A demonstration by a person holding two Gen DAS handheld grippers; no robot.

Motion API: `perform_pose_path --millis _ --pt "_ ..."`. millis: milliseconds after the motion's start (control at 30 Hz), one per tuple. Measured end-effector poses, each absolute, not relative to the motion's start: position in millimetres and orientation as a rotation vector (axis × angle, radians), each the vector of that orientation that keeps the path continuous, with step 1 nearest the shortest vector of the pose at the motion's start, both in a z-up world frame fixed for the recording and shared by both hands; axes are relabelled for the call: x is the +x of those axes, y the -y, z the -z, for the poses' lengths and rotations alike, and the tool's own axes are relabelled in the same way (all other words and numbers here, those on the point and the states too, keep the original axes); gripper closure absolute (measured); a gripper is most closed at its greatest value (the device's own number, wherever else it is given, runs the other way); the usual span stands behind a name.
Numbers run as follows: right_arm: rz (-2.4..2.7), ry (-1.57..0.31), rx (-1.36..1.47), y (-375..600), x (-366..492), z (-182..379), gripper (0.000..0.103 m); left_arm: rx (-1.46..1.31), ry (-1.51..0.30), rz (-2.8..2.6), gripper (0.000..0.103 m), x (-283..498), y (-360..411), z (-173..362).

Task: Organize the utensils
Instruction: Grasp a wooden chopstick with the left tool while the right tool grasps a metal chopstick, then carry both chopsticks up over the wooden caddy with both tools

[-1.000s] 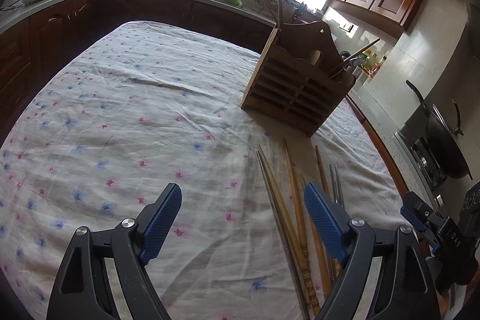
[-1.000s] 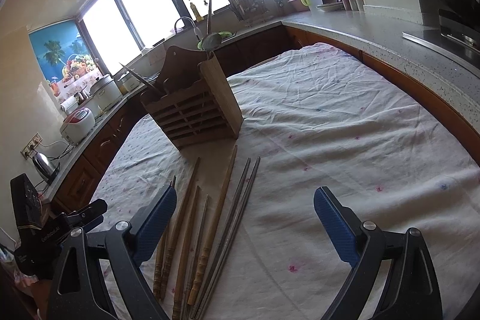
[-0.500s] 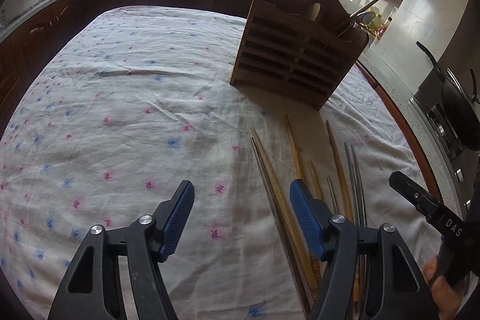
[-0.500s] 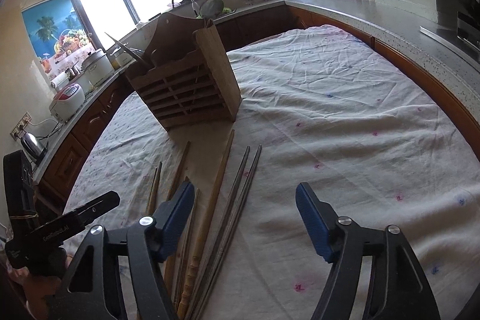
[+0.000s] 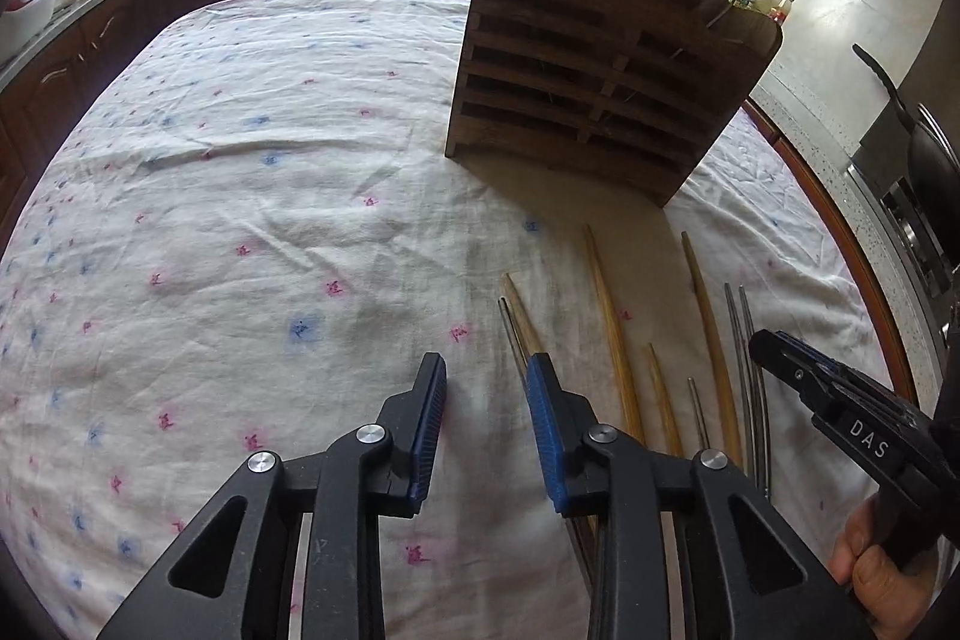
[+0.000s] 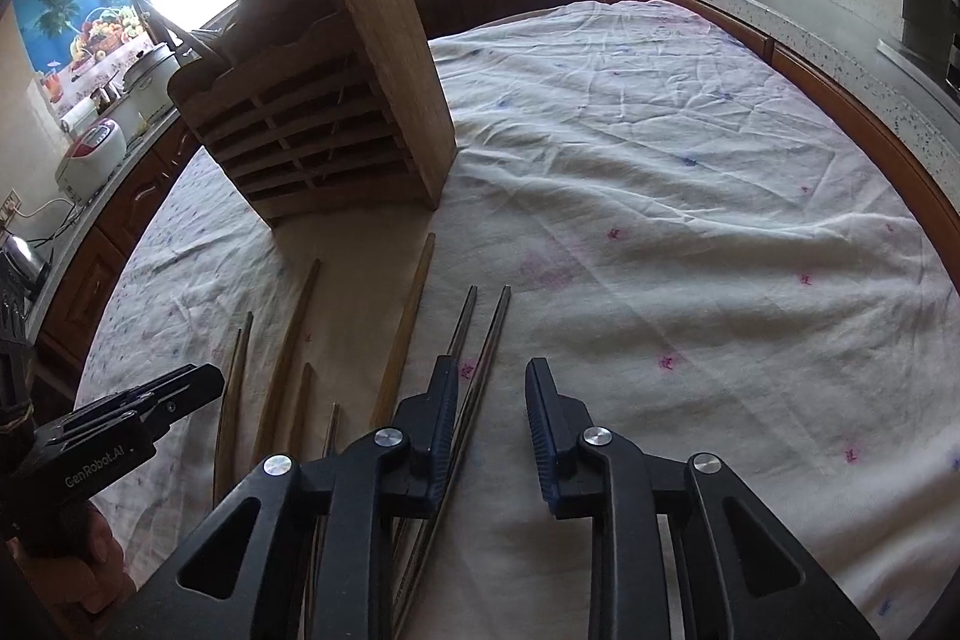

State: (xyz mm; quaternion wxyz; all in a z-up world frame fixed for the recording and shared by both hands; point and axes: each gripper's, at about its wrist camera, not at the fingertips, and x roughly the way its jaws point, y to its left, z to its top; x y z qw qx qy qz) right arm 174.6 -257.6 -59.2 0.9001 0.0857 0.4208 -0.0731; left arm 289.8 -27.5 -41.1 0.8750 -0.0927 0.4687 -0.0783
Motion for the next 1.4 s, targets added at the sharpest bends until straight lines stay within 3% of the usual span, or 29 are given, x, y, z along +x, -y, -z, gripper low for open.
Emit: perform_pose_path --millis 400,500,600,700,1067,1400 --pt "0.178 -0.870 0.076 248 192 64 0.080 0.048 -0.942 0.143 0.081 293 61 44" --pt "0.195 -0.877 0.028 242 195 65 0.081 0.060 -0.932 0.157 0.089 292 65 45" --pt "0.203 -0.878 0.005 240 195 65 0.095 0.046 -0.938 0.171 0.096 291 62 43" --pt "0.191 -0.879 0.033 243 192 63 0.098 0.006 -0.940 0.180 0.100 289 54 41" --pt "0.099 -0.791 0.165 245 154 26 0.099 -0.234 -0.881 0.299 0.100 247 6 4" --pt "0.032 -0.670 0.183 231 117 -22 0.099 -0.276 -0.718 0.354 0.100 184 -25 -59"
